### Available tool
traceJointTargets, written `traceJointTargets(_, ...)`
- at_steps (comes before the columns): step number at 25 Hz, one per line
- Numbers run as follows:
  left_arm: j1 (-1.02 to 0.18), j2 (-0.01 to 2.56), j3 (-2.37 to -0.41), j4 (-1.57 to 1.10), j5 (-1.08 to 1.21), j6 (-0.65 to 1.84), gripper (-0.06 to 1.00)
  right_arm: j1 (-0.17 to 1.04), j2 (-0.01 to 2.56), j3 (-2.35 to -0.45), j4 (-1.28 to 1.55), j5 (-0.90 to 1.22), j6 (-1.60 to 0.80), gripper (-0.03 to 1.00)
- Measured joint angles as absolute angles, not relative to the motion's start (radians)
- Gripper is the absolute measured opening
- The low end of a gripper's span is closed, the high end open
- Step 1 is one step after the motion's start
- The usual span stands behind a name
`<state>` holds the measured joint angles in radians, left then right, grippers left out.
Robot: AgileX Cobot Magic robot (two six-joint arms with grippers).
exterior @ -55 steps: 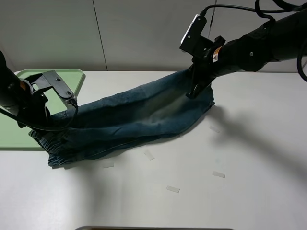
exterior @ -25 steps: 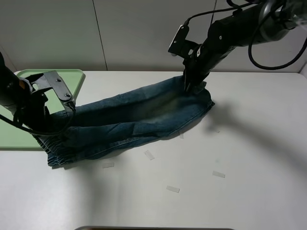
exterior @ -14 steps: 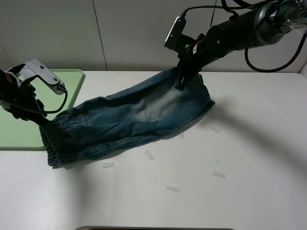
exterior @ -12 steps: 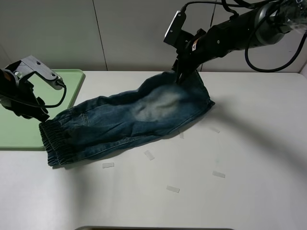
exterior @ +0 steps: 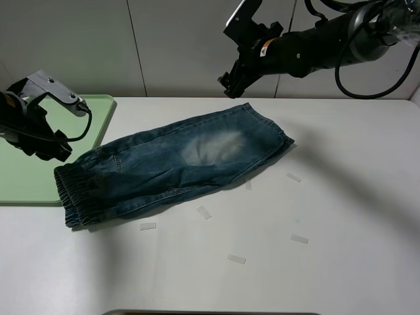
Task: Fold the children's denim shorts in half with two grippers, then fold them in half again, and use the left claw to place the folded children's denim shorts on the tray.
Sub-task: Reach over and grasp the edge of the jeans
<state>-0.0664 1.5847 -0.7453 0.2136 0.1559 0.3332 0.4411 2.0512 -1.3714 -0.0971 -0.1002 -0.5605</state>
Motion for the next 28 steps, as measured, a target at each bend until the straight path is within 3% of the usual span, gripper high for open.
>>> traceJointTargets(12, -0.066, 1.401, -0.744, 0.213, 0.0, 0.193, 0.62, 0.441, 1.836, -1.371, -0.049, 0.083, -0.54, 0.69)
traceJointTargets(19, -0.14, 1.154, -0.744, 0.213, 0.087, 0.128, 0.94, 0.441, 1.641, -1.371, -0.035, 0.182, -0.481, 0.69)
traceJointTargets(28, -0.219, 0.674, -0.744, 0.213, 0.417, 0.128, 0.99, 0.441, 1.399, -1.371, -0.026, 0.258, -0.428, 0.69)
